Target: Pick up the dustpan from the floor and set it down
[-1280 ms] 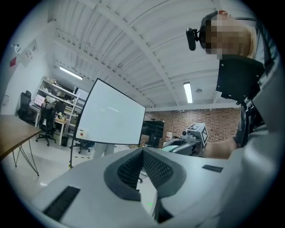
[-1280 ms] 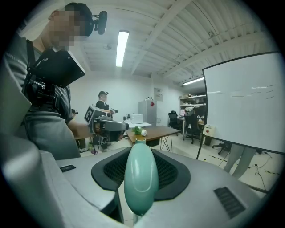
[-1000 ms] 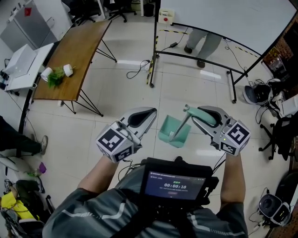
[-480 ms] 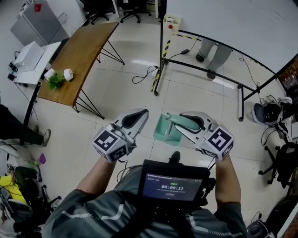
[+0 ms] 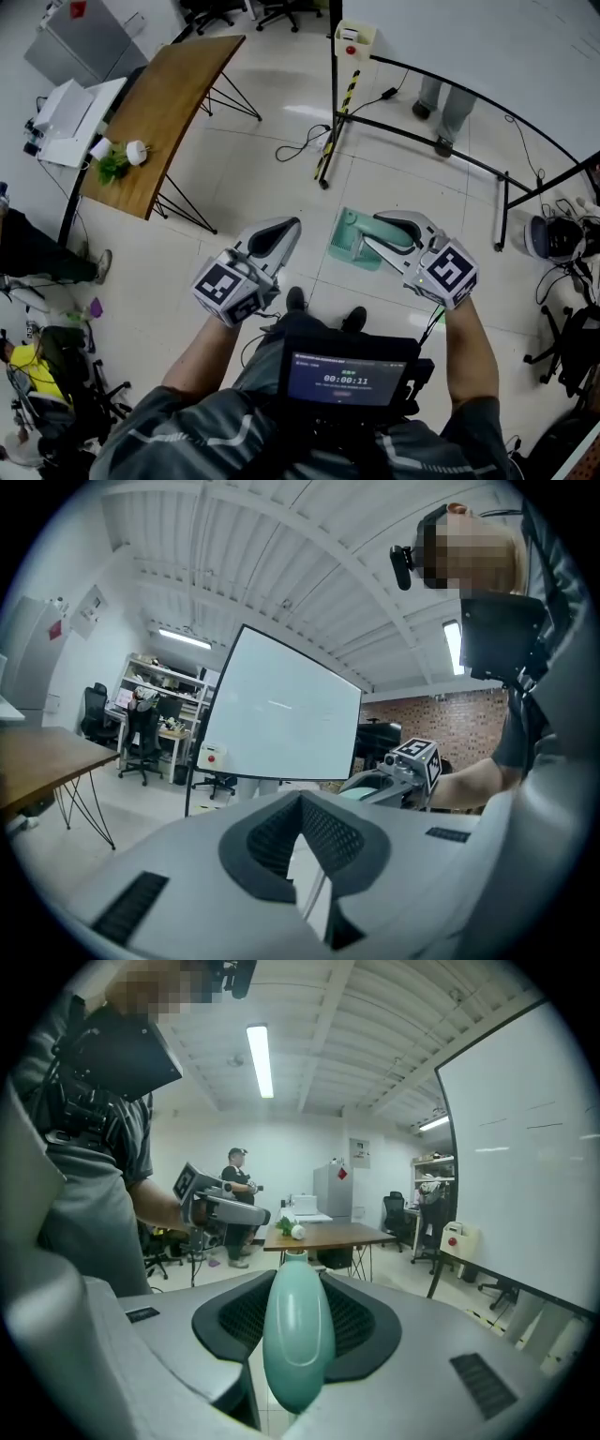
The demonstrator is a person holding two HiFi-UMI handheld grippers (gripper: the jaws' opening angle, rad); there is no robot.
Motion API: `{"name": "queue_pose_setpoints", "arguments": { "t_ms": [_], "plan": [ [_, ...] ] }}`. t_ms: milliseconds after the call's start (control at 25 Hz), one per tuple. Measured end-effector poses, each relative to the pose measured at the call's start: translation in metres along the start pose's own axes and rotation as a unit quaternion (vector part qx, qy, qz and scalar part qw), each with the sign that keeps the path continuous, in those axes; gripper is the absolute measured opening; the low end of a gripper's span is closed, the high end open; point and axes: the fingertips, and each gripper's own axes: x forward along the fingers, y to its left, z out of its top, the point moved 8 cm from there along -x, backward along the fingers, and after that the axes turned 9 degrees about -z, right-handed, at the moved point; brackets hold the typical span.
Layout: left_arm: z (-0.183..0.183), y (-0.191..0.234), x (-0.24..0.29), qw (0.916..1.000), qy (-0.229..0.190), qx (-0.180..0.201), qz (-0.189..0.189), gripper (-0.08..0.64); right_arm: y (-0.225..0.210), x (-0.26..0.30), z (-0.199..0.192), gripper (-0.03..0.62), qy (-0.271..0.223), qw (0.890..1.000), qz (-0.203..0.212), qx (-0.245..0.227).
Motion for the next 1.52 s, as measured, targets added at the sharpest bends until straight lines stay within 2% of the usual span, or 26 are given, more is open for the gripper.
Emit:
{"name": "queue_pose_setpoints", "arguments": {
  "t_ms": [120,360,560,680,840,920,1040,1240,1360,1520],
  "plan": [
    [-0.01,0.039,0.024,0.9995,0.011,-0.005,-0.031,0.026,-0.037,0.023,-0.016,0.164,0.011,1.0,-0.021,0.001],
    [-0.035,0.1,0.062,0.9973,0.035,-0.026,-0.059,0.026,-0.084,0.056,-0.048,0.164,0.036,0.998,-0.052,0.014],
    [-0.065,0.122,0.092,0.9952,0.059,-0.038,-0.069,0.026,-0.108,0.075,-0.083,0.164,0.049,0.997,-0.042,0.028],
    [-0.106,0.12,0.108,0.9934,0.077,-0.054,-0.066,0.026,-0.114,0.08,-0.129,0.163,0.061,0.997,-0.034,0.037],
    [-0.184,0.11,0.123,0.9887,0.114,-0.074,-0.064,0.026,-0.112,0.087,-0.212,0.164,0.083,0.995,-0.021,0.048],
    [-0.225,0.125,0.133,0.9851,0.136,-0.087,-0.059,0.026,-0.116,0.11,-0.251,0.164,0.097,0.994,-0.011,0.056],
    [-0.276,0.15,0.155,0.9809,0.167,-0.071,-0.07,0.026,-0.122,0.146,-0.313,0.164,0.12,0.991,0.002,0.064],
    [-0.348,0.179,0.185,0.981,0.165,-0.089,-0.05,0.026,-0.128,0.181,-0.402,0.164,0.139,0.988,0.006,0.065],
    [-0.381,0.186,0.188,0.9781,0.175,-0.104,-0.044,0.026,-0.124,0.19,-0.434,0.164,0.138,0.987,-0.002,0.077],
    [-0.403,0.186,0.185,0.9735,0.189,-0.119,-0.051,0.026,-0.115,0.193,-0.448,0.164,0.127,0.988,-0.008,0.087]
  ]
}}
